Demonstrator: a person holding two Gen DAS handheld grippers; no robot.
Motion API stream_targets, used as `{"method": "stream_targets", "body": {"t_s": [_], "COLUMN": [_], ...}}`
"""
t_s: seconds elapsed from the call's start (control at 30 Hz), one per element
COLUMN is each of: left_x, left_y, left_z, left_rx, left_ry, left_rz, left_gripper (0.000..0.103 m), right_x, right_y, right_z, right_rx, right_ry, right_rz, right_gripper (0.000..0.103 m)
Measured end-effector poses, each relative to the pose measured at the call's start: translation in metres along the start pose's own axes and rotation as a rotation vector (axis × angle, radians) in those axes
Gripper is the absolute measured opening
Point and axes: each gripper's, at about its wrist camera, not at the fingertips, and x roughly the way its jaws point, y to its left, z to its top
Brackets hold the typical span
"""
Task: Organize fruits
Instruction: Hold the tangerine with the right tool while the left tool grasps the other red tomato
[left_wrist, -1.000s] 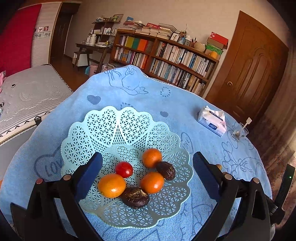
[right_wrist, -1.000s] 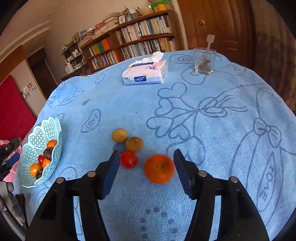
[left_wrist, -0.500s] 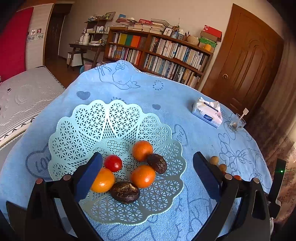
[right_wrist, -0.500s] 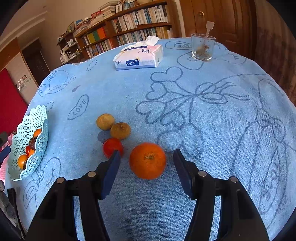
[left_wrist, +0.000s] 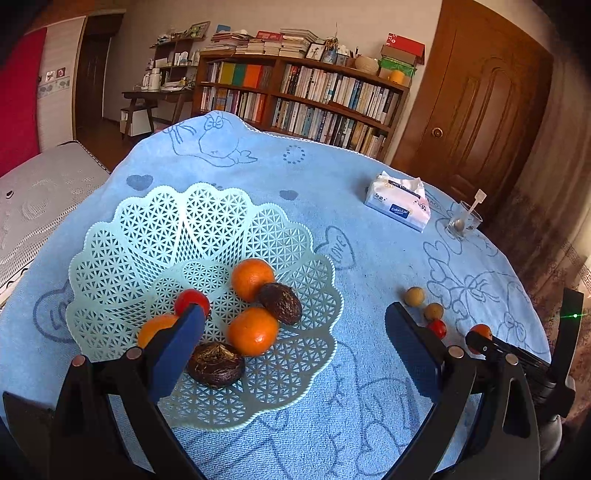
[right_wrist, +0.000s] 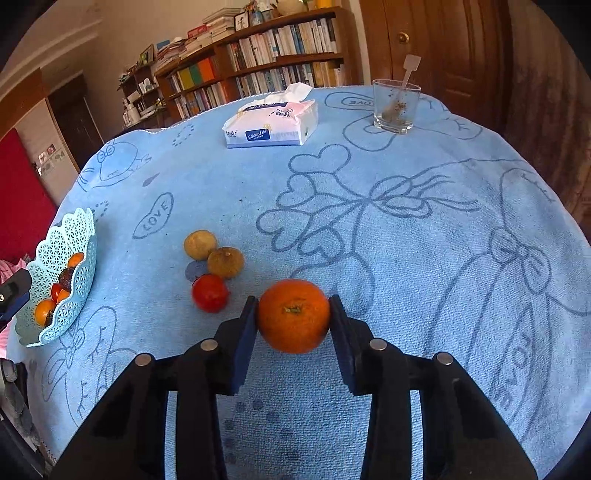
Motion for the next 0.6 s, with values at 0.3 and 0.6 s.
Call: {"method": "stream_targets", "body": {"t_s": [0.3,0.6], "left_x": [0.012,0.035], "left_y": [-0.052,-0.110], "left_z": [-0.010,-0.022], "left_rx": [0.113,0.242], "left_ry": [0.013,0.054], "left_rz": [-0.046,-0.095], "left_gripper": [0.099,0.099], "right_x": [-0.009,-0.003], "right_y": [-0.030,-0.040], "right_z": [0.004,0.001], "right_rx": [0.018,0.042], "right_ry": [-0.044,-0.043], "right_rz": [-0.052,-0.024], "right_gripper": [0.039,0.039]}}
